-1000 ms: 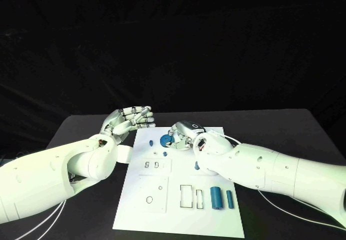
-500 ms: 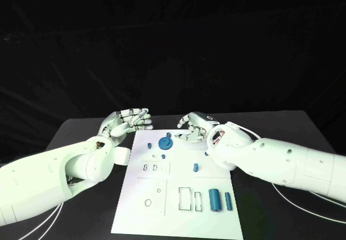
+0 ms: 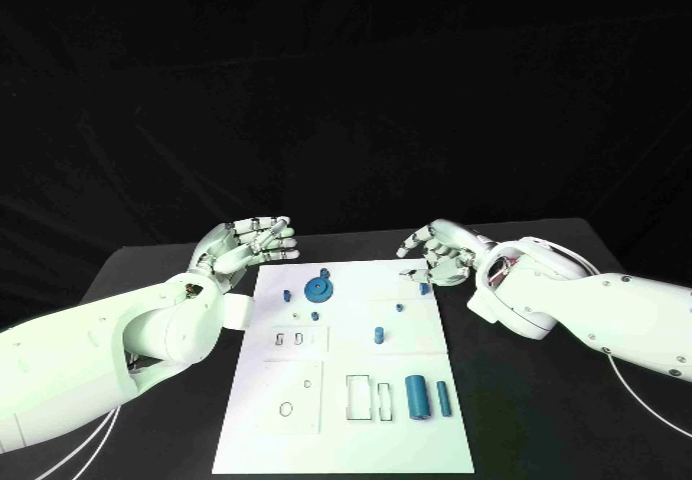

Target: Assemble the parts on the task board

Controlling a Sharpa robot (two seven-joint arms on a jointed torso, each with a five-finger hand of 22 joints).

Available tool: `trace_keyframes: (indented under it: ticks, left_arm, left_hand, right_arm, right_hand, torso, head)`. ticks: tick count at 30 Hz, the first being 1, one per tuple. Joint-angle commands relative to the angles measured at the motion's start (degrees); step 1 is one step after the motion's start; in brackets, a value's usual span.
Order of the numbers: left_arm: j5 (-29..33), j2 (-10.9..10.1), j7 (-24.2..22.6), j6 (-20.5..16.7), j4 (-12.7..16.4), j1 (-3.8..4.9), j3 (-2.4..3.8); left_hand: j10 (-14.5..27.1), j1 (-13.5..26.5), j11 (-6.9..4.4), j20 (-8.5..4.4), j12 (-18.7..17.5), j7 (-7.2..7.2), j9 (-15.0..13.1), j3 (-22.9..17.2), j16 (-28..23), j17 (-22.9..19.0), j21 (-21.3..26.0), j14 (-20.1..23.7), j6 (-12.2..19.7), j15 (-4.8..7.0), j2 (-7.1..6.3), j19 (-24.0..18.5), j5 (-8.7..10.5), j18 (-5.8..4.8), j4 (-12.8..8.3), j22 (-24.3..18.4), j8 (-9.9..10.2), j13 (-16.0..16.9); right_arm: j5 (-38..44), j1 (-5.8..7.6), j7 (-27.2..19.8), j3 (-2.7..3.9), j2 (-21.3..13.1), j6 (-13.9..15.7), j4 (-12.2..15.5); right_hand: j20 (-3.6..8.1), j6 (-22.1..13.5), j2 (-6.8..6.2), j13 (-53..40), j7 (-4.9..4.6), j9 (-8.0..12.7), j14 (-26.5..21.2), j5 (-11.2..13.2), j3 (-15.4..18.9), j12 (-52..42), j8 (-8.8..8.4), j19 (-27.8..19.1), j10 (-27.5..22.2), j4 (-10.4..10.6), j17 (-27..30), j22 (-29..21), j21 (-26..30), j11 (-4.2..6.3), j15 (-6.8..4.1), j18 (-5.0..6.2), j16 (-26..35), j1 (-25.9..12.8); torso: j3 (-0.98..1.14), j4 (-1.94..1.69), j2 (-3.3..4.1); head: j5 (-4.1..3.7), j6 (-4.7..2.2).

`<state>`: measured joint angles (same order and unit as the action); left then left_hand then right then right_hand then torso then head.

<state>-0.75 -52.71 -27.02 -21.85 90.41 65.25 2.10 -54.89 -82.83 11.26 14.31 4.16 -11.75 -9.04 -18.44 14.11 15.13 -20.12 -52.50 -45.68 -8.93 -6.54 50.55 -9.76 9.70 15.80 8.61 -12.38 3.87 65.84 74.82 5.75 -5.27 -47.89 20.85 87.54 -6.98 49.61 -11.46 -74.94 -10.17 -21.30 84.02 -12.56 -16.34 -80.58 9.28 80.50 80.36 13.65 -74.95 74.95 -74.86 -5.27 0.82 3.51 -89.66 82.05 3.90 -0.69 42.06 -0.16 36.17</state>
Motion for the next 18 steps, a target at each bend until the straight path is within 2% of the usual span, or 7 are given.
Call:
trace_keyframes:
  ticks: [1, 3, 8, 14, 18]
  left_arm:
    - [0.21, -0.05, -0.52, 1.43, 0.31, 0.01, 0.03]
    - [0.21, -0.08, -0.53, 1.51, 0.38, -0.01, 0.03]
    - [0.22, -0.11, -0.54, 1.67, 0.5, -0.05, 0.02]
    - [0.22, -0.16, -0.53, 1.82, 0.66, -0.07, 0.02]
    - [0.22, -0.21, -0.53, 1.86, 0.72, -0.08, 0.02]
  left_hand:
    - [-0.11, -0.25, 0.24, 0.15, -0.23, -2.57, -0.03, -0.35, -0.37, 0.08, -0.15, 0.35, 0.0, -0.09, 0.04, -0.34, 0.35, 0.55, 0.03, 0.03, -0.12, -0.08]
    - [-0.12, -0.26, 0.23, 0.17, -0.22, -2.56, -0.04, -0.39, -0.38, 0.11, -0.16, 0.37, 0.0, -0.09, 0.02, -0.38, 0.35, 0.55, 0.01, 0.03, -0.13, -0.07]
    - [-0.12, -0.26, 0.23, 0.17, -0.22, -2.56, -0.04, -0.39, -0.38, 0.11, -0.16, 0.37, 0.0, -0.09, 0.02, -0.38, 0.35, 0.55, 0.01, 0.03, -0.13, -0.07]
    - [-0.12, -0.26, 0.23, 0.17, -0.22, -2.56, -0.04, -0.39, -0.38, 0.11, -0.16, 0.37, 0.0, -0.09, 0.02, -0.38, 0.35, 0.55, 0.01, 0.03, -0.13, -0.07]
    - [-0.12, -0.26, 0.23, 0.17, -0.22, -2.56, -0.04, -0.39, -0.38, 0.11, -0.16, 0.37, 0.0, -0.09, 0.02, -0.38, 0.35, 0.55, 0.01, 0.03, -0.13, -0.07]
  right_arm:
    - [0.39, -0.69, -5.03, -0.05, -1.77, 0.04, 0.17]
    - [1.28, -1.04, -5.64, -0.06, -2.7, 0.3, 0.07]
    - [3.74, -1.97, -6.38, -0.08, -4.29, 0.82, -0.86]
    - [4.84, -2.96, -6.33, -0.09, -4.28, 0.58, -2.25]
    - [5.42, -3.61, -6.13, -0.1, -3.67, 0.5, -3.39]
  right_hand:
    - [-0.13, 0.25, -0.21, -3.12, -0.02, 0.11, 5.98, -0.44, -0.42, 0.7, -0.35, -0.53, -0.89, -0.22, -15.04, 1.16, 0.5, -0.03, 0.33, 0.54, -0.34, 1.01]
    - [-0.14, 0.04, -0.52, -2.08, -0.08, 0.18, 5.9, -0.57, -0.51, 1.65, -0.54, -0.78, -1.84, -0.33, -14.76, 0.86, 0.91, -0.07, 0.36, 0.63, -0.25, 1.36]
    - [-0.15, -0.15, -0.75, -1.85, -0.12, 0.24, 5.87, -0.63, -0.52, 1.88, -0.71, -0.91, -2.06, -0.37, -14.61, 0.72, 1.12, -0.11, 0.38, 0.67, -0.21, 1.56]
    - [-0.18, -0.38, -1.04, -1.73, -0.17, 0.3, 5.92, -0.54, -0.4, 2.0, -0.89, -0.88, -2.16, -0.35, -14.8, 0.79, 1.09, -0.16, 0.42, 0.65, -0.26, 1.66]
    - [-0.23, -0.88, -1.32, -1.51, -0.28, 0.43, 5.88, -0.32, -0.14, 2.2, -1.27, -0.96, -2.34, -0.28, -14.66, 0.7, 1.28, -0.26, 0.49, 0.67, -0.22, 1.87]
  torso:
    - [-0.05, 0.15, -0.1]
    - [-0.1, 0.12, -0.03]
    - [-0.05, 0.14, -0.01]
    - [-0.09, 0.07, 0.07]
    - [-0.04, 0.03, 0.12]
  head:
    - [-0.72, 0.08]
    - [-1.09, 0.11]
    - [-1.97, 0.06]
    - [-2.22, 0.18]
    - [-2.27, 0.41]
